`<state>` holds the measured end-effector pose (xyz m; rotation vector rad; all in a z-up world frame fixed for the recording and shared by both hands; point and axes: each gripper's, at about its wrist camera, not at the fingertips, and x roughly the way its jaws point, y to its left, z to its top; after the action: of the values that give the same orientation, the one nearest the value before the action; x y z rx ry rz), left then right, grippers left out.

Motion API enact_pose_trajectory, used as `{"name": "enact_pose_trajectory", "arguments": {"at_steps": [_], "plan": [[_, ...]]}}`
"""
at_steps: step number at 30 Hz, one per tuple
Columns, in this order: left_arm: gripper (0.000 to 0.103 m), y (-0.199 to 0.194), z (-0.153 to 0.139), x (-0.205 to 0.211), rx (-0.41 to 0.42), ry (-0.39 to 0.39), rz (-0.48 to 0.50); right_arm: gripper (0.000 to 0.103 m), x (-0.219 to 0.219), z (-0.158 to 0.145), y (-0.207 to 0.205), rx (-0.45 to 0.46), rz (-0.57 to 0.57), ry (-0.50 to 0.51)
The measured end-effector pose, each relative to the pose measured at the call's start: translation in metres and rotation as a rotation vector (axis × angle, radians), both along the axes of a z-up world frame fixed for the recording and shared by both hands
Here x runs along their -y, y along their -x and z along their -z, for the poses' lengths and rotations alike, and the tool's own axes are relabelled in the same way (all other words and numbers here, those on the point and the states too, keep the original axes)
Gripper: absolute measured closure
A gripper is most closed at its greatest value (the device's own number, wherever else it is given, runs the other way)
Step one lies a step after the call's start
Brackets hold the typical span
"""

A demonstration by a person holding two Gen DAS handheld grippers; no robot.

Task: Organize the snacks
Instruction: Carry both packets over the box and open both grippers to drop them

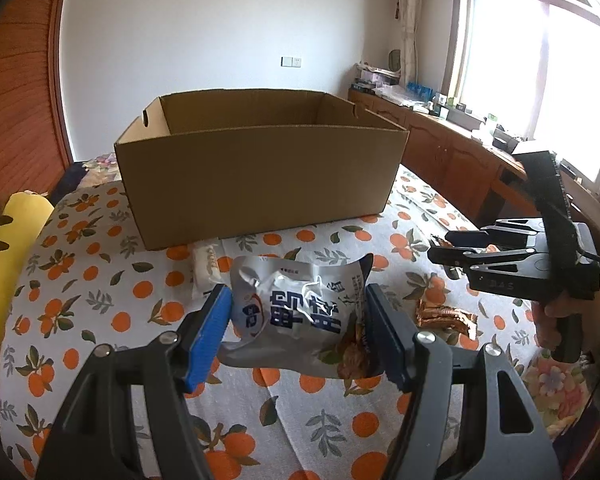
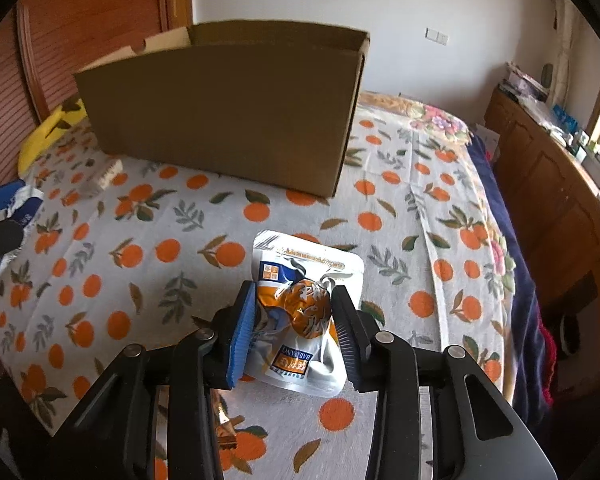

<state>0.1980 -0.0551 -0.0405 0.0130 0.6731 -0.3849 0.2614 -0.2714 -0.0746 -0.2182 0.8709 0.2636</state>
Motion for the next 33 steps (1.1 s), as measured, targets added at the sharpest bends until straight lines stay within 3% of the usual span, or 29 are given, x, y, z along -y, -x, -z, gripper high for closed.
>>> {"name": "enact_pose_trajectory", "arguments": {"at_steps": [22,33], "plan": [[0.036,0.003,-0.050,-0.011,0.105,0.042,-0.003,0.065,-0.021,-0.081,0.030,0.182,-0.075,-0.078],[0.036,-0.037,-0.078,-0.021,0.177,0.045,0.014,0.065,-0.037,-0.118,0.008,0.256,-0.119,-0.112]]}}
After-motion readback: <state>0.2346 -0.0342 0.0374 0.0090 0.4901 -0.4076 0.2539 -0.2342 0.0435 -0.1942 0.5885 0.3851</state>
